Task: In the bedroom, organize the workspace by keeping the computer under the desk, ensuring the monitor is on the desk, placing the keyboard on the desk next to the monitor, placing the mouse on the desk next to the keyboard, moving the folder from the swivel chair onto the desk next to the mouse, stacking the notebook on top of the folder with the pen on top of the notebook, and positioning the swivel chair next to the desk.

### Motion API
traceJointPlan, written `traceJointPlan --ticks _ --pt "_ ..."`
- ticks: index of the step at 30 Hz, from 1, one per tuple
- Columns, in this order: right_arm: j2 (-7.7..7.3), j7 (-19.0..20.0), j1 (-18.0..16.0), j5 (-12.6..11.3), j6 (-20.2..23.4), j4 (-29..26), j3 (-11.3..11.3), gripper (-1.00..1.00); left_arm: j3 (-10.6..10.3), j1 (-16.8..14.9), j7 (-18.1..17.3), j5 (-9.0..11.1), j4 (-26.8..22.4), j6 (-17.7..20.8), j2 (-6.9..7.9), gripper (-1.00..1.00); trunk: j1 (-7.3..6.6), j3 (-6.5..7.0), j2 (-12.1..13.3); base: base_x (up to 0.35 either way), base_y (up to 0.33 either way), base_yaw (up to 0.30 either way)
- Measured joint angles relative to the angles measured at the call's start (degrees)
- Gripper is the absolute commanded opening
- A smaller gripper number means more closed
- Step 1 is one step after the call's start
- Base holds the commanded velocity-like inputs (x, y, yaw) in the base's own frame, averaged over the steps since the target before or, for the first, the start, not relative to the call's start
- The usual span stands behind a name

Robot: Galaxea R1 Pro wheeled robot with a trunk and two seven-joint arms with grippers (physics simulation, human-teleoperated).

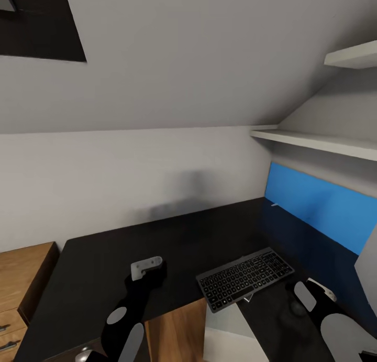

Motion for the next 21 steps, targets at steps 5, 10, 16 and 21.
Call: traceJointPlan --ticks 5,10,16,21 --pt "0.0 0.0 0.0 0.0 -0.03 0.0 0.0 1.0 -0.01 0.0 0.0 0.0 -0.06 0.0 0.0 1.0 1.1 -0.9 -2.01 0.0 0.0 0.0" --pt "0.0 0.0 0.0 0.0 -0.04 0.0 0.0 1.0 -0.01 0.0 0.0 0.0 -0.08 0.0 0.0 1.0 1.99 -1.62 -3.63 0.0 0.0 0.0" --pt "0.0 0.0 0.0 0.07 -0.08 0.0 0.0 1.0 -0.01 0.0 0.0 0.0 -0.09 0.0 0.0 1.0 1.99 -1.62 -3.63 0.0 0.0 0.0" --pt "0.0 0.0 0.0 0.09 -0.09 0.0 0.0 1.0 0.07 0.0 0.0 0.02 -0.02 0.0 0.07 1.0 1.99 -1.62 -3.63 0.0 0.0 0.0"
